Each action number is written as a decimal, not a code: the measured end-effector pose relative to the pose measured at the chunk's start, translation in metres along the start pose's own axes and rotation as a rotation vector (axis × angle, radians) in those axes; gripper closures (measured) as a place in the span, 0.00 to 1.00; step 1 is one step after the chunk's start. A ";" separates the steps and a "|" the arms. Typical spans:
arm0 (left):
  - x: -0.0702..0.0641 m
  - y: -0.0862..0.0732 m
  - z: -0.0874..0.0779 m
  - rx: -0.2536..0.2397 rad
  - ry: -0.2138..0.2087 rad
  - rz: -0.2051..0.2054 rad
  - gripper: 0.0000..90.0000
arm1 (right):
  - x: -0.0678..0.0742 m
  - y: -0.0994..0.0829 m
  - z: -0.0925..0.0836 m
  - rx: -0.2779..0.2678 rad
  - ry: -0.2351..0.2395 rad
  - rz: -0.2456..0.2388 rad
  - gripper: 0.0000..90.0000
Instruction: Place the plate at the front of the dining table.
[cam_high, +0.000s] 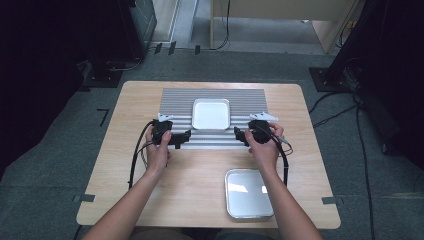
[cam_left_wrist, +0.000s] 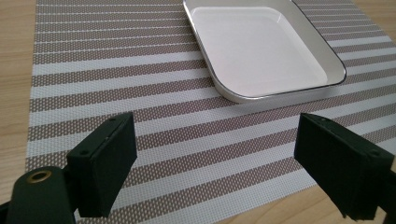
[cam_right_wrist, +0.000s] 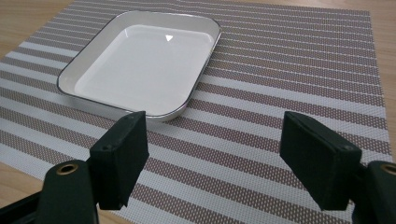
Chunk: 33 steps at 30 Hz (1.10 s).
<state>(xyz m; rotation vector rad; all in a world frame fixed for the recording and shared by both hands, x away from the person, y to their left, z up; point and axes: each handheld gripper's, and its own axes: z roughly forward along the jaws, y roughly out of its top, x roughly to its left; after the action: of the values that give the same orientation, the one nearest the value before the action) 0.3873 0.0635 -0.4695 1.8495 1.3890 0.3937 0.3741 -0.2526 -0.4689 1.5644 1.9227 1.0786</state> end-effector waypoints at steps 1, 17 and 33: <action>0.001 -0.001 -0.002 -0.002 0.000 0.004 0.14 | 0.000 -0.001 -0.002 -0.010 -0.005 -0.003 0.28; 0.012 -0.023 -0.030 -0.056 0.006 0.017 0.14 | -0.008 -0.015 -0.025 -0.036 0.004 -0.005 0.28; 0.015 -0.041 -0.043 -0.068 0.000 0.017 0.14 | -0.026 -0.038 -0.049 -0.035 -0.008 0.011 0.25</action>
<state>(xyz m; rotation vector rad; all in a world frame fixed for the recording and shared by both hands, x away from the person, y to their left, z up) 0.3373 0.0989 -0.4745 1.8070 1.3437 0.4441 0.3209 -0.2942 -0.4729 1.5597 1.8820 1.1034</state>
